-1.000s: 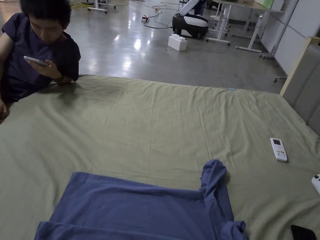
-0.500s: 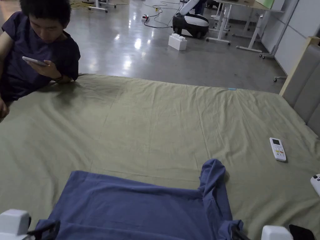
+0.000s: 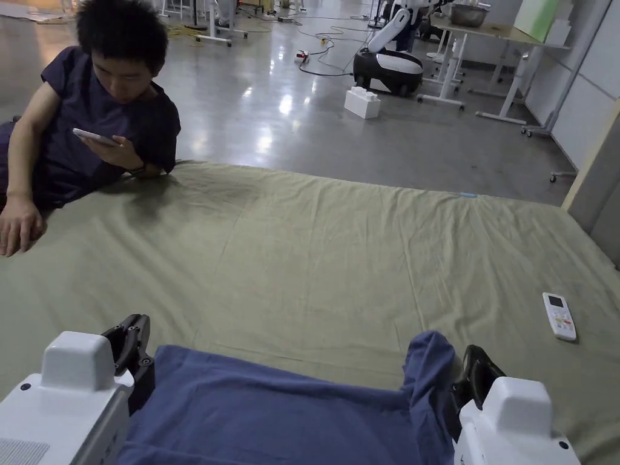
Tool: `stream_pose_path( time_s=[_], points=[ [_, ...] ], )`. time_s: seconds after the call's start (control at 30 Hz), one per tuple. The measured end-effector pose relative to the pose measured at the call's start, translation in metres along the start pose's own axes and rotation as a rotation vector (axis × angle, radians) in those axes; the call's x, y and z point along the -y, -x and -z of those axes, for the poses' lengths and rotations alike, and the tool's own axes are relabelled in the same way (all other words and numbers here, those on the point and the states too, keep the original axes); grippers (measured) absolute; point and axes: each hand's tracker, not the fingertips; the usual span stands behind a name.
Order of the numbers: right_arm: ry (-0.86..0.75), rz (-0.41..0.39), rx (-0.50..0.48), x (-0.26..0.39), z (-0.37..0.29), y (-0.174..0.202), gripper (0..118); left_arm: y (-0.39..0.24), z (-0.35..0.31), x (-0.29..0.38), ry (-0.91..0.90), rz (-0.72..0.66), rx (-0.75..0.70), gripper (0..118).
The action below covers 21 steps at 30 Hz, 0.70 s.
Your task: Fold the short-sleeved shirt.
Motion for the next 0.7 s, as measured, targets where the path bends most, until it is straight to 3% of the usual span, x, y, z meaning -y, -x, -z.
stream_pose_path(
  time_s=[0.03,0.13,0.4,0.7],
  points=[
    [-0.003,0.010,0.001,-0.001,0.001,0.000,5,0.001,0.001,0.000,0.017,-0.008,-0.003,11],
    [0.010,0.013,-0.005,-0.001,0.008,0.001,1,0.009,0.011,0.006,0.084,-0.013,0.001,4],
    [0.073,-0.011,-0.029,0.008,0.030,-0.004,1,0.068,0.112,0.035,0.419,-0.110,0.074,3],
    [0.192,-0.033,-0.010,0.033,0.057,-0.020,1,0.080,0.249,0.072,0.733,-0.056,0.137,6]
  ],
)
